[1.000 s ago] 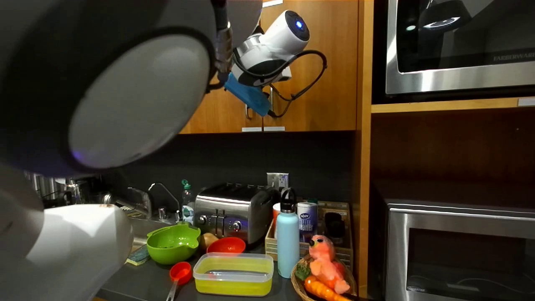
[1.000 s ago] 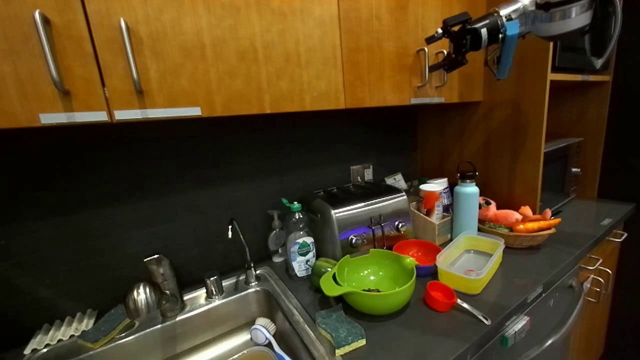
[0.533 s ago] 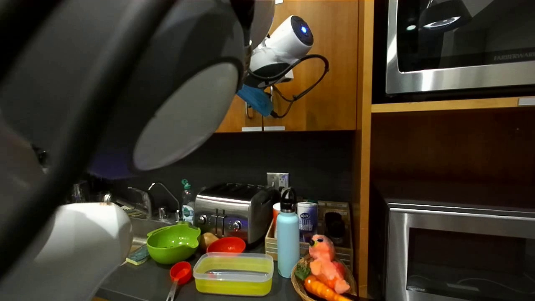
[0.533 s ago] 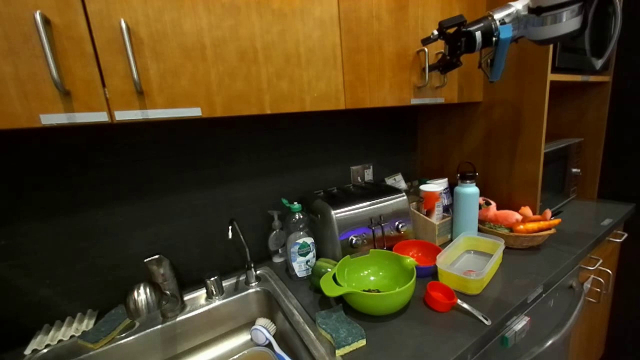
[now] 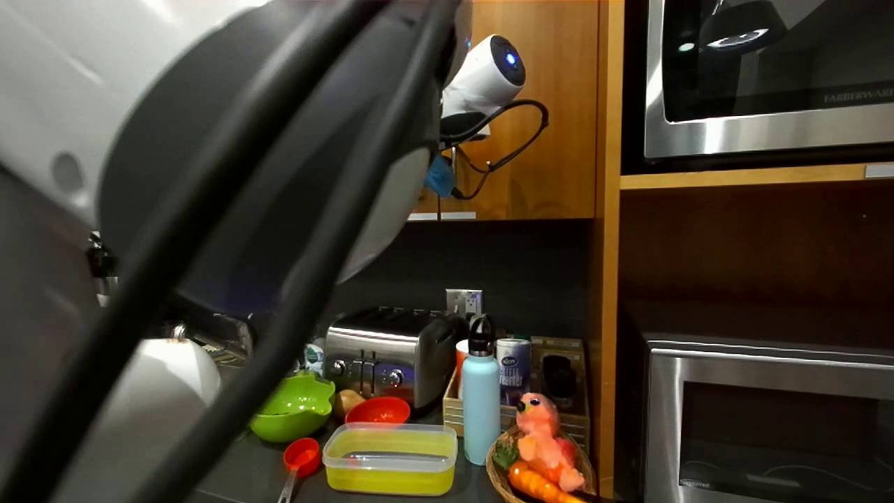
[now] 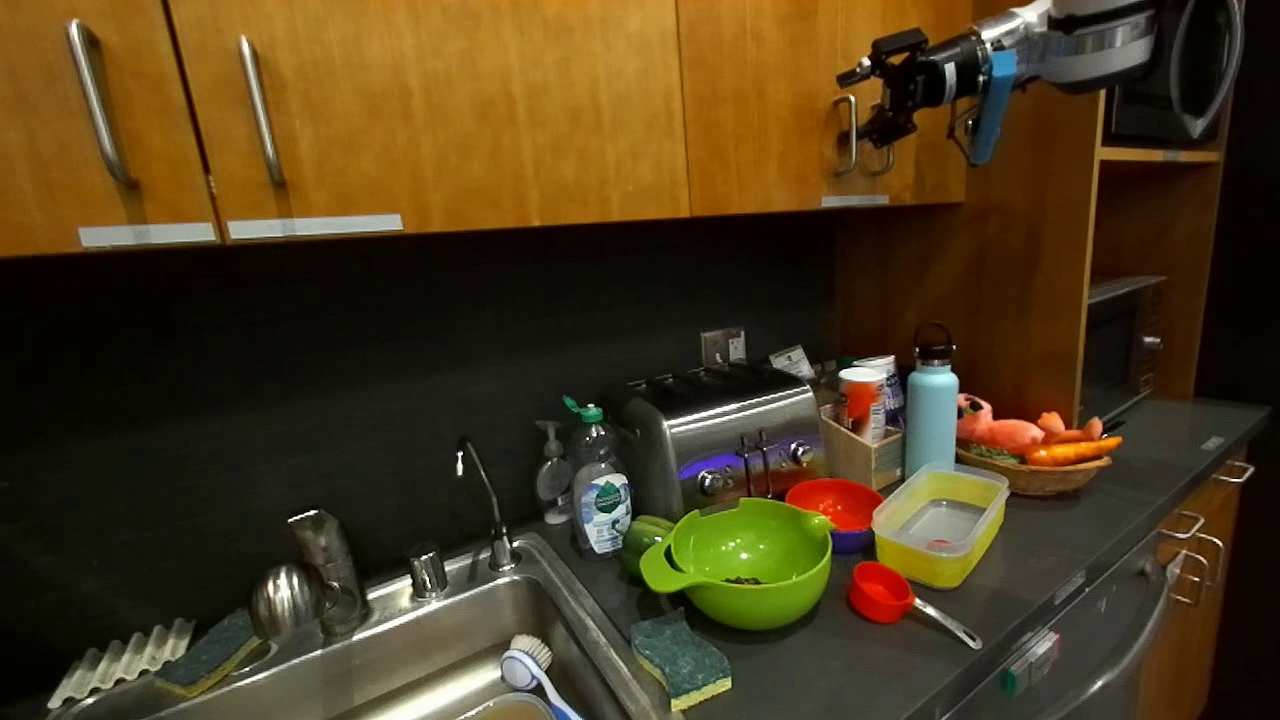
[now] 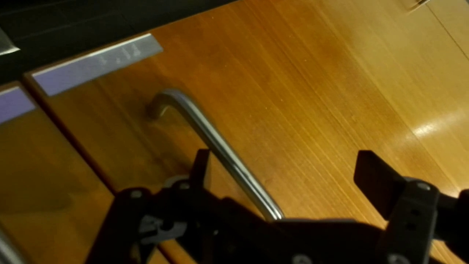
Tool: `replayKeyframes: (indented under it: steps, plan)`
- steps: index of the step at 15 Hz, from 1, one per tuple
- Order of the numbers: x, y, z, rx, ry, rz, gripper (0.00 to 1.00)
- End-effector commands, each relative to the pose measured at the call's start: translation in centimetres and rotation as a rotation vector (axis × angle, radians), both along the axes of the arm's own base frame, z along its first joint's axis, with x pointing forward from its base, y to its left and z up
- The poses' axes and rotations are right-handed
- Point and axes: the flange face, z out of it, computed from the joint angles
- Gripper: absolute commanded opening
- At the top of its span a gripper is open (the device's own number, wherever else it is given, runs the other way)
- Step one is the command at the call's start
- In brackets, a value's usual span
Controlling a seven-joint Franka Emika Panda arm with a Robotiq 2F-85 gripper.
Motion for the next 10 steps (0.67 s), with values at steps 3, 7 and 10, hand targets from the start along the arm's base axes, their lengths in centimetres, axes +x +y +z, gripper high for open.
replayKeyframes:
  steps: [3, 7, 10]
  plan:
    - [0.61, 0.93, 0.45, 0.11, -0.014, 0.031, 1.0]
    - [0.69, 0.95, 0.08, 0.18, -0.002, 0.045, 1.0]
    - [0.61, 1.38, -0.13, 0.222, -0.002, 0.059, 1.0]
